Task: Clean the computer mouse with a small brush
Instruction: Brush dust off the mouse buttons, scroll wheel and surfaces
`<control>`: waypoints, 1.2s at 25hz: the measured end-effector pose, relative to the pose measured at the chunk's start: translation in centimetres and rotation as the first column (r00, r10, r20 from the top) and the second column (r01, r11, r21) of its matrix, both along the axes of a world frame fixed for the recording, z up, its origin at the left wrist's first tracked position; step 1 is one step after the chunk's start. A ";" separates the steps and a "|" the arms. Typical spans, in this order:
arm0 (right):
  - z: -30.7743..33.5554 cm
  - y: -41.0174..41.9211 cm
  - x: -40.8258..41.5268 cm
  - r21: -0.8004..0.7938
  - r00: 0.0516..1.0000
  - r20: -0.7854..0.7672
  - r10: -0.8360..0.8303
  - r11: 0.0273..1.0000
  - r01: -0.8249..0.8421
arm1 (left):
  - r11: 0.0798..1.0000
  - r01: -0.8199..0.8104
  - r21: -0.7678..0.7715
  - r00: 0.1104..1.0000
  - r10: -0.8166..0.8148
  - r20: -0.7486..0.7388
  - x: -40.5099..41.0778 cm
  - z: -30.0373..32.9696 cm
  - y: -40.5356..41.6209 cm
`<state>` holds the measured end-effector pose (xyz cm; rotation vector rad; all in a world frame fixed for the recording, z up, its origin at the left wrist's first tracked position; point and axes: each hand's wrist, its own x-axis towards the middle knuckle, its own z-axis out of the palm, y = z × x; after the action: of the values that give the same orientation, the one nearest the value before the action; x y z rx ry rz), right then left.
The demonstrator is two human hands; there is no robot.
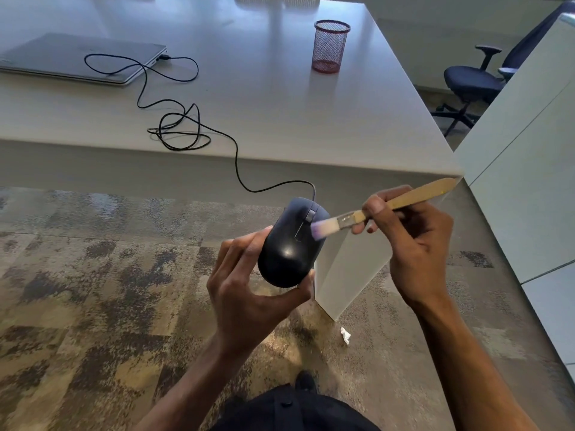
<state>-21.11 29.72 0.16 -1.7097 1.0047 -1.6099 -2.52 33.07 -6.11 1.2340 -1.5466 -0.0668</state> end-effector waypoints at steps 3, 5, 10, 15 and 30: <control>-0.4 0.8 0.0 0.006 0.988 -0.023 0.156 0.988 -0.156 | 1.000 -0.008 0.015 0.999 0.009 -0.040 -0.4 0.3 -0.2; -0.7 0.7 -0.1 0.026 0.987 -0.031 0.158 0.987 -0.157 | 1.000 0.005 0.029 0.998 -0.003 -0.063 -0.4 0.4 -0.1; -0.9 -1.0 -1.3 0.104 0.994 -0.008 -0.110 0.988 0.110 | 0.995 0.060 0.077 0.989 -0.049 -0.140 -0.3 0.6 0.0; -0.8 -1.2 -1.6 0.054 0.982 -0.038 -0.185 0.981 0.187 | 0.992 0.051 0.112 0.989 -0.034 -0.146 -0.1 0.5 -0.1; 0.0 -1.4 -1.7 0.050 0.991 -0.031 -0.127 0.990 0.129 | 0.995 0.070 0.077 0.990 -0.060 -0.124 0.2 0.9 0.0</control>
<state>-22.77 28.31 0.14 -1.6671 1.1809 -1.6286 -2.32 33.09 -5.21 1.2198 -1.4903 -0.2455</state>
